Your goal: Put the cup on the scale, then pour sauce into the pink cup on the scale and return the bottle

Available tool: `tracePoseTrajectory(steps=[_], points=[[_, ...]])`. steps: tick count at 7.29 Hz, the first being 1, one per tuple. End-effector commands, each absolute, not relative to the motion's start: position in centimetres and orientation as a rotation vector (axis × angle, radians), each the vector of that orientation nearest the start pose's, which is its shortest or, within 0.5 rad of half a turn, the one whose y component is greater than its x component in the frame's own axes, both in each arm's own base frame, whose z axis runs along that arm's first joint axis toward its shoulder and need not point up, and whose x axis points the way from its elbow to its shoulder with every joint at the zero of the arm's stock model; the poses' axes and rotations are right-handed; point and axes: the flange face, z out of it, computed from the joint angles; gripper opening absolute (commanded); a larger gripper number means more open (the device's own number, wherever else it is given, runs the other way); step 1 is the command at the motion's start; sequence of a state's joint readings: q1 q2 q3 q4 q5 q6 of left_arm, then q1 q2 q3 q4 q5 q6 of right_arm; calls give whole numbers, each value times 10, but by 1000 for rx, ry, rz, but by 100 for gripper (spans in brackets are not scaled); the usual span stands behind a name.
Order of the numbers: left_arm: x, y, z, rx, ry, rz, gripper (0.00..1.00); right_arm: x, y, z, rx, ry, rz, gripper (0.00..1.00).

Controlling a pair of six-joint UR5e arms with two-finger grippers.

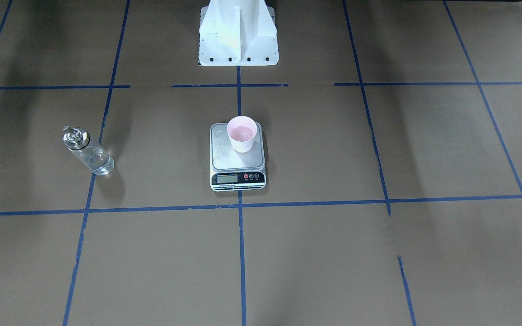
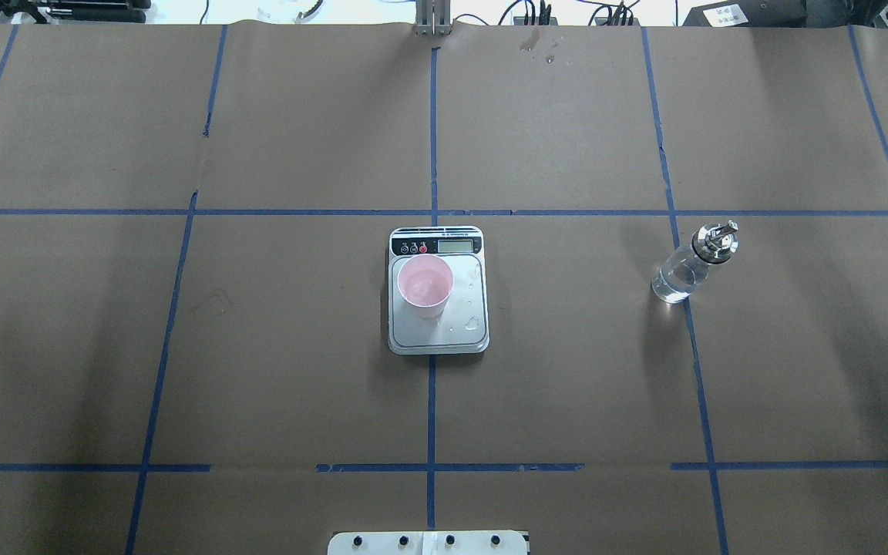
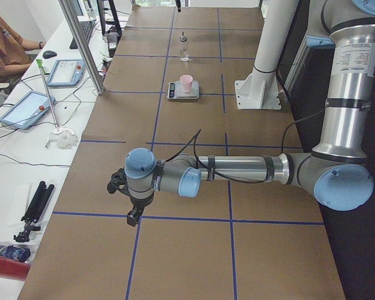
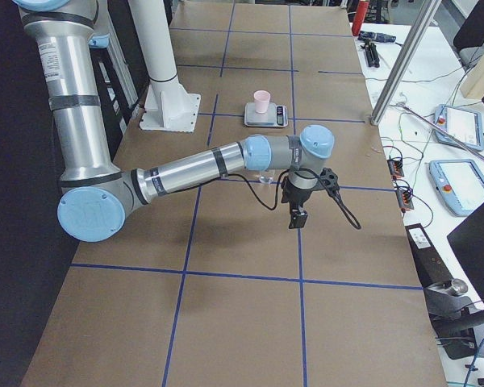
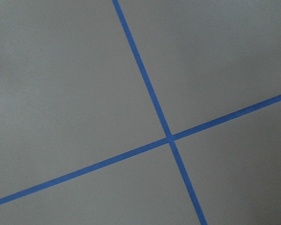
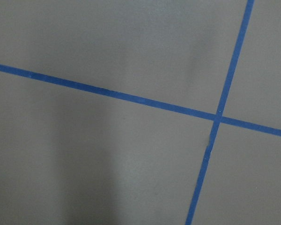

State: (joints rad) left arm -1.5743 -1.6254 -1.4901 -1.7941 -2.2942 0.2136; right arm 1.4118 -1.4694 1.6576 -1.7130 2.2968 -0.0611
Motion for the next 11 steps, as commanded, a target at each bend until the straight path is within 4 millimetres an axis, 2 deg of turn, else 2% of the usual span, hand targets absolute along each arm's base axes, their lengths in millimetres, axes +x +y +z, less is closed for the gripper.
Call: tracePoseTrajectory(steps=[1, 3, 6, 8, 11], points=[[-70, -525, 659, 250, 693, 265, 100, 25, -517, 655, 70, -837, -146, 100], [-70, -516, 669, 228, 696, 257, 100, 53, -504, 667, 72, -855, -84, 100], [-70, -509, 674, 186, 704, 243, 100, 71, -503, 655, 94, -855, -35, 100], [-70, -507, 675, 176, 710, 239, 100, 72, -503, 650, 68, -857, 44, 100], [-69, -507, 677, 165, 716, 222, 100, 72, -503, 649, 70, -851, 44, 100]])
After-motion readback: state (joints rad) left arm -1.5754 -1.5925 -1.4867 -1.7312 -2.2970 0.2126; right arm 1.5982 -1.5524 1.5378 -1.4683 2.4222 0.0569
